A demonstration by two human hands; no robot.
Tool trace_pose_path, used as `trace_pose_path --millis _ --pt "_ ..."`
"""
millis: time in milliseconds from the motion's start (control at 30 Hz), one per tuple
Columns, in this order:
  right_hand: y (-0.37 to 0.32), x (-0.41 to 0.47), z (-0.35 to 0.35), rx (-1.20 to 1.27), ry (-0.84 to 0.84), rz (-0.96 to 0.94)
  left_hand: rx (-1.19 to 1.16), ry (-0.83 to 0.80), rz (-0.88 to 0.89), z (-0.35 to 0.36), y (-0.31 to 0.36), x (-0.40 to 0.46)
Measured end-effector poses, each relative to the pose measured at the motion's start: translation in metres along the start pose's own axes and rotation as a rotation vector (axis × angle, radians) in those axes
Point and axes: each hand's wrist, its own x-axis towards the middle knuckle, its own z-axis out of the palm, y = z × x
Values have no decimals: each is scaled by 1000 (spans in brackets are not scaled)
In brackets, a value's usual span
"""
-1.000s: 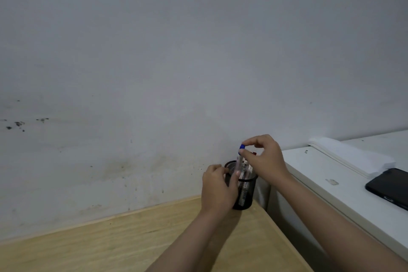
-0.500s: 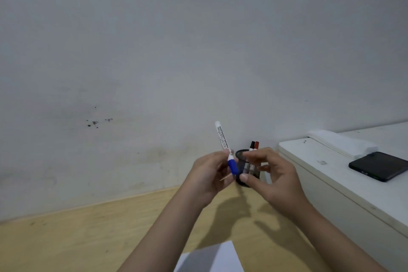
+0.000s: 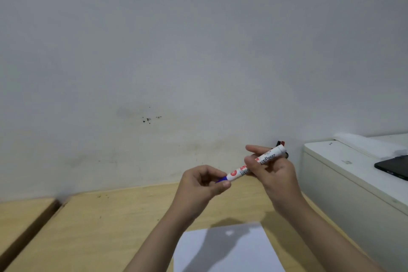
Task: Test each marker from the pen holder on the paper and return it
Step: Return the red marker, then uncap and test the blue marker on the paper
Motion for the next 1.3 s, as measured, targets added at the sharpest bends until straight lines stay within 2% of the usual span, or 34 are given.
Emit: trace_pose_path --millis 200,367,633,767,867,967,1100,1300 --pt "11 -15 18 -50 -159 -35 55 33 90 -1 12 -15" --pt "11 -15 14 -66 -155 -33 54 10 47 -9 11 -16" --pt "7 -20 8 -115 -354 -67 110 -100 -22 -18 8 -19" --pt "10 -16 1 -108 -307 -72 99 -52 -88 -35 -3 -13" --pt "16 -16 -4 -96 -263 -39 231 68 -164 -53 -23 -2" --pt "25 -20 -3 -119 -263 -9 462 152 -242 -66 -49 9" --pt "37 -24 -1 -124 -282 27 709 134 -312 -77 -87 17" --pt "56 -30 2 -143 -279 91 772 109 -402 -85 -124 13"
